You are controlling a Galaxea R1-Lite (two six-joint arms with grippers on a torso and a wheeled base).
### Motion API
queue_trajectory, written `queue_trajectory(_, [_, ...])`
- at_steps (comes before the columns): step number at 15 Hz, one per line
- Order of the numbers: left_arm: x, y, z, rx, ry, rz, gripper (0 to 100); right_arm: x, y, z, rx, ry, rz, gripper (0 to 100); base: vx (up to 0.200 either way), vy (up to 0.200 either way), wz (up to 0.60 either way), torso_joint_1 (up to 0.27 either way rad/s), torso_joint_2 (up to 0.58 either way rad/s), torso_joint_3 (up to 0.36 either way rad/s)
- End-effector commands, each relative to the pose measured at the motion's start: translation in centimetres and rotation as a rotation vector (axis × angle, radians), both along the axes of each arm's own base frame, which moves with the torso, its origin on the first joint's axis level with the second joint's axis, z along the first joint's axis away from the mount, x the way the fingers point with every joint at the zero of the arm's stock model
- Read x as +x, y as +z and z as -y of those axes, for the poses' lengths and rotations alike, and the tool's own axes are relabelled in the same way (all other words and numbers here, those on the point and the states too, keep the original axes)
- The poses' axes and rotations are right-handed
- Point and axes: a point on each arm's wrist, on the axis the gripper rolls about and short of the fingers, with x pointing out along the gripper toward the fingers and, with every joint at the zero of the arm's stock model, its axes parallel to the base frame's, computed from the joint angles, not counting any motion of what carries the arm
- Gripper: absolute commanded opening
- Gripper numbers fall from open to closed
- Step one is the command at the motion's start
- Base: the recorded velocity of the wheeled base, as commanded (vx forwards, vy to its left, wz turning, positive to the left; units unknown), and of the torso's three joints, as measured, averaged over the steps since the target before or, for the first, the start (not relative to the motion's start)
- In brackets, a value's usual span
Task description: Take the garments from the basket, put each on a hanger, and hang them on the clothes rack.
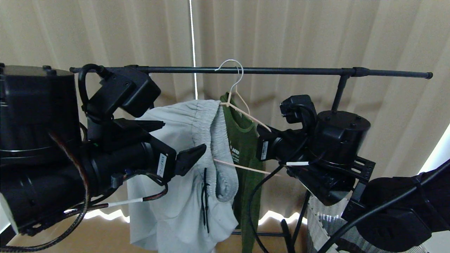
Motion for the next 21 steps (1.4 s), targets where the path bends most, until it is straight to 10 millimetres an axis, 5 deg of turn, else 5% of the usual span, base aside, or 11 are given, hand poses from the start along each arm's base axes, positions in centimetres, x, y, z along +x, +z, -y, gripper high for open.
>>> queue_trajectory(1, [-0.5,1.5,-2.2,0.059,0.028,0.103,100,-0.2,-0.3,2.3,-0.085,-0.008,0.05,0,0.0,0.0,0.0,0.0,0.0,0.0])
queue_trajectory(7, [0.8,2.6,-3.9,0.343,-0.133,0.302,100,-0.5,-0.9,3.1,-0.13,0.012,0.068,0,0.0,0.0,0.0,0.0,0.0,0.0])
queue_trajectory(13, [2.6,0.6,-2.8,0.383,-0.252,0.258,100,-1.3,-0.3,2.3,-0.094,0.079,0.121,0,0.0,0.0,0.0,0.0,0.0,0.0])
queue_trajectory(21, [3.8,1.0,-2.7,0.388,-0.231,0.275,100,-3.4,-0.3,2.0,-0.074,0.197,0.169,0,0.0,0.0,0.0,0.0,0.0,0.0])
